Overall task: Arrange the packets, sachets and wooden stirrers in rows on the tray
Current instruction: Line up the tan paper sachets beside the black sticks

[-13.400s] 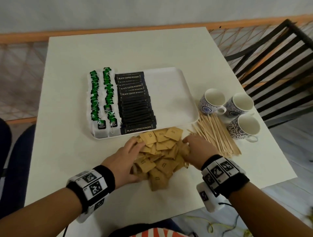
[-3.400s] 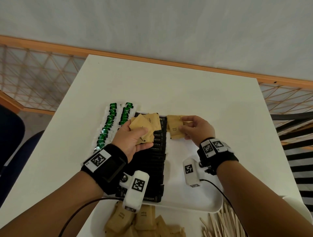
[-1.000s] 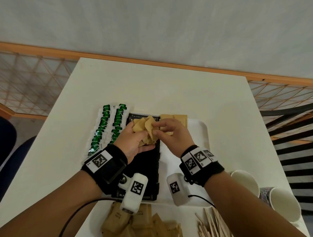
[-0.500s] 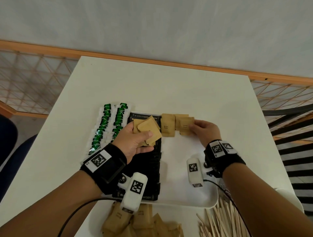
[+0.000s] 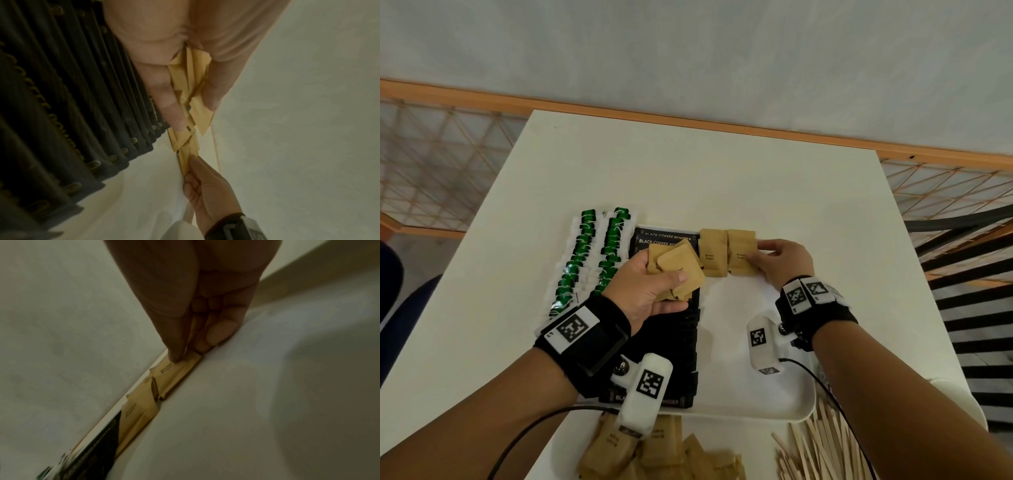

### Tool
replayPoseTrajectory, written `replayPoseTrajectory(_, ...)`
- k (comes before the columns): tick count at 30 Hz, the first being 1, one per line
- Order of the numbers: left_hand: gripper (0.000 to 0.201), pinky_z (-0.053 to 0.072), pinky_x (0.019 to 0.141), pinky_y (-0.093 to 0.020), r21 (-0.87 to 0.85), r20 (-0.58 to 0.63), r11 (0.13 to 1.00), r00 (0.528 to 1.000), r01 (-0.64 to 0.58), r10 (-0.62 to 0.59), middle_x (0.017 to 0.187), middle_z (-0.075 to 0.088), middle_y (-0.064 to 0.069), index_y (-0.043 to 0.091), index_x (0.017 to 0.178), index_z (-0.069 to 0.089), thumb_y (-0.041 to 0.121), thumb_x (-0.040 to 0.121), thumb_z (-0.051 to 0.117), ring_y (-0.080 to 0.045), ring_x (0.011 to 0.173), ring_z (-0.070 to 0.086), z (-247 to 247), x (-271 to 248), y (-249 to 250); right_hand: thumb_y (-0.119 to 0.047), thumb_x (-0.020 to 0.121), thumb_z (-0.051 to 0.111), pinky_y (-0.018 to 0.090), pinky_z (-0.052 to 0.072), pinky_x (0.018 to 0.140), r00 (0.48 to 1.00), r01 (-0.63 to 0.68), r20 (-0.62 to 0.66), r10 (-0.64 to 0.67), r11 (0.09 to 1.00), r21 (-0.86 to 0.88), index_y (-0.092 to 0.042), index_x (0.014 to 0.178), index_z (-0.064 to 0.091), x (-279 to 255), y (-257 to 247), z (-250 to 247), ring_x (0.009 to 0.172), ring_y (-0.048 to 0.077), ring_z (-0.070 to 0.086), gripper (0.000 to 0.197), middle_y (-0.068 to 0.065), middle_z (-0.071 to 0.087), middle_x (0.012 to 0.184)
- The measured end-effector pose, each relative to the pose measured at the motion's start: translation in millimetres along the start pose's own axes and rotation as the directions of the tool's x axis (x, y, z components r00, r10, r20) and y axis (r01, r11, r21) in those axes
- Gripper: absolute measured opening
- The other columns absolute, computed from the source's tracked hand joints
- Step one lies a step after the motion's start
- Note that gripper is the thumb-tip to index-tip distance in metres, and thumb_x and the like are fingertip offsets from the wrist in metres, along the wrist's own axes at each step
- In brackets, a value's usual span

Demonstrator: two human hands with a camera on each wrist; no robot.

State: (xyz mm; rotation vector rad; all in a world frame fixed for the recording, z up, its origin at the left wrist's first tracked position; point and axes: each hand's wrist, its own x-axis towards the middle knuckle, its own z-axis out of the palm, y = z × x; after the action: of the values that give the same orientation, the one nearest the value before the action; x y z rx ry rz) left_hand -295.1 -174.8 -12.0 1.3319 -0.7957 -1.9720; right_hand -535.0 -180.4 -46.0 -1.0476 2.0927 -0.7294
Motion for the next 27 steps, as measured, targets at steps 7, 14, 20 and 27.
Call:
replayPoseTrajectory(7, 0.042, 0.061, 0.064, -0.037, 0.002, 0.001, 1.000, 1.000, -0.007, 0.007, 0.109, 0.065, -0.009, 0.013, 0.119, 0.055, 0.000, 0.081, 0.068, -0.023, 0.083, 0.068, 0.4, 1.0, 1.1, -0.033, 0.074, 0.076, 0.034, 0.055, 0.078, 1.000, -0.006, -0.011, 0.006, 1.000, -0.009, -0.026, 0.105, 0.067, 3.4, 2.7, 2.0, 0.075, 0.017, 0.065, 0.034, -0.001, 0.071, 0.082)
replayPoseTrajectory(14, 0.040, 0.060, 0.057, -0.033, 0.049, -0.005, 0.999, 1.000, -0.014, 0.014, 0.101, 0.068, -0.008, 0.014, 0.113, 0.059, 0.007, 0.077, 0.074, -0.019, 0.077, 0.069, 3.6, 1.1, 0.2, -0.038, 0.080, 0.070, 0.034, 0.055, 0.074, 0.997, 0.037, -0.070, -0.033, 0.998, 0.049, -0.025, 0.108, 0.062, -9.0, -7.1, -0.9, 0.076, 0.022, 0.065, 0.032, -0.001, 0.064, 0.080)
replayPoseTrajectory(20, 0.045, 0.055, 0.049, -0.027, 0.109, 0.001, 0.994, 1.000, -0.015, 0.015, 0.093, 0.071, -0.006, 0.016, 0.108, 0.062, 0.021, 0.068, 0.080, -0.016, 0.071, 0.068, 9.6, -3.2, 1.3, -0.036, 0.085, 0.068, 0.021, 0.051, 0.057, 0.922, 0.108, 0.326, -0.211, 0.946, 0.306, -0.026, 0.094, 0.070, -48.2, -49.8, 4.1, 0.064, 0.006, 0.060, 0.014, -0.009, 0.069, 0.074)
replayPoseTrajectory(27, 0.033, 0.061, 0.064, -0.036, -0.042, 0.041, 0.999, 0.999, 0.021, -0.020, 0.101, 0.070, -0.010, 0.015, 0.114, 0.059, 0.011, 0.082, 0.068, -0.023, 0.081, 0.070, 7.4, -8.5, 6.1, -0.015, 0.082, 0.073, 0.020, 0.046, 0.053, 0.889, -0.006, 0.417, -0.188, 0.907, 0.421, -0.017, 0.089, 0.070, -49.1, -51.6, 4.1, 0.057, 0.010, 0.058, 0.008, -0.003, 0.066, 0.068)
